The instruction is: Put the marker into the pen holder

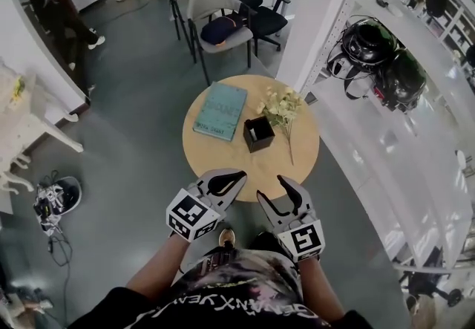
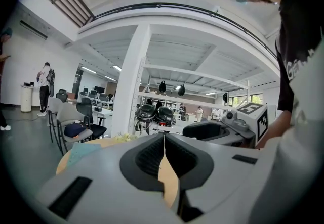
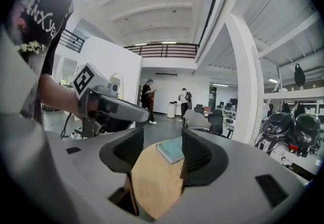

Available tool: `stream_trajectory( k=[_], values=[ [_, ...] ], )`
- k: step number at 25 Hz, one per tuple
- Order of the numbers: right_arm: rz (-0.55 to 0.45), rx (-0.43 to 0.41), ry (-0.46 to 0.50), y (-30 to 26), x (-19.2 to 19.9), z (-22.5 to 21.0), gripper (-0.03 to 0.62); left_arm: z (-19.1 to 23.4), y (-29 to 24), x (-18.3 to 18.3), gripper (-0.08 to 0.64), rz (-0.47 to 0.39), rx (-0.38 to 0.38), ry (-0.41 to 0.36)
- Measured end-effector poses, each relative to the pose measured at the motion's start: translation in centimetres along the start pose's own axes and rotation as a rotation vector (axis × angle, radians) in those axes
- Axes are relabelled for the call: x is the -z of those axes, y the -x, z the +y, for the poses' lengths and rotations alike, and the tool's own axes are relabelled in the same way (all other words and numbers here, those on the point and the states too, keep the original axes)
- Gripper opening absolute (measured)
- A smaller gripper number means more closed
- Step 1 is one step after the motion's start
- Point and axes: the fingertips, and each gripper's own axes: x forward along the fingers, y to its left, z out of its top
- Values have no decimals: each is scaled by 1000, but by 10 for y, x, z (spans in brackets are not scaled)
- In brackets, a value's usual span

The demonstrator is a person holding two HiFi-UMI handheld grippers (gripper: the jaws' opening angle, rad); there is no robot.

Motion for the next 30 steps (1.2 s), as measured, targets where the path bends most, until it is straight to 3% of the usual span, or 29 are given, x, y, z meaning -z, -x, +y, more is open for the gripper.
stream_trajectory(
  k=[5, 13, 16, 20, 24, 30],
  values=[
    [-17, -18, 16, 5, -8, -23, 204, -3, -19, -11, 23, 1, -21, 8],
    [-39, 3, 0, 25, -13, -66, 52, -13, -47, -22, 23, 8, -38, 11],
    [7, -16, -17, 32, -6, -69, 6, -15, -47, -22, 23, 11, -50, 12],
    [6, -43, -5, 36, -6, -66, 2, -15, -43, -23, 23, 18, -62, 3],
    [-67, -53, 19, 35, -21, -60, 2, -14, -37, -24, 23, 20, -73, 1],
    [-49, -87, 47, 35, -19, -50, 0, -14, -33, -24, 23, 16, -82, -3]
  ],
)
